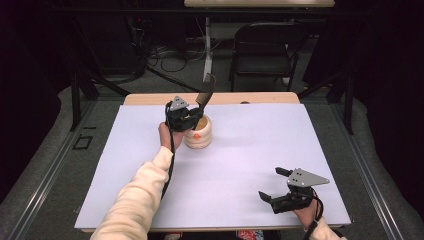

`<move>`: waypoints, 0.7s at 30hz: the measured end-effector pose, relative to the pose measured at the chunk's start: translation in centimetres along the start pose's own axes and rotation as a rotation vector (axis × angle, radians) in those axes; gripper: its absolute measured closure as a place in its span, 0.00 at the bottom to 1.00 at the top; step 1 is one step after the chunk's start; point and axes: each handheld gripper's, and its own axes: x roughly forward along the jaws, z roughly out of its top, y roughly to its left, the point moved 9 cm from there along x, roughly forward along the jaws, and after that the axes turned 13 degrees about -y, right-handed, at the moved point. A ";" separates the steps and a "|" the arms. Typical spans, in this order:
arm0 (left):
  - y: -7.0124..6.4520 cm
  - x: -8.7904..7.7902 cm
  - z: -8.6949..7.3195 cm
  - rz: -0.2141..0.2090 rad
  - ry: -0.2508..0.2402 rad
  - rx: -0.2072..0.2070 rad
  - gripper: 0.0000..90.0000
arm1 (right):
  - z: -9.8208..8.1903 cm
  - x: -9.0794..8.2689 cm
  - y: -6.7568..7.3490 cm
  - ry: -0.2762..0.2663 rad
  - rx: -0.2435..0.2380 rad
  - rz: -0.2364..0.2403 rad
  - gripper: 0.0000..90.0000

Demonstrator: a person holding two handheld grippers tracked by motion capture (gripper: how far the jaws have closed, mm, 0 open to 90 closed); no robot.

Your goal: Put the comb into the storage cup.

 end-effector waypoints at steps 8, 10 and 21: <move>-0.3 -0.1 -0.4 -0.015 0.016 0.008 0.81 | 0.0 0.0 0.0 -0.001 -0.003 0.000 0.00; -0.2 -0.1 -0.5 -0.016 0.018 0.005 0.81 | 0.0 0.0 0.0 -0.001 -0.001 0.000 0.00; -0.2 -0.1 -1.0 -0.019 0.052 0.022 0.80 | 0.0 0.0 0.0 -0.002 0.001 -0.001 0.00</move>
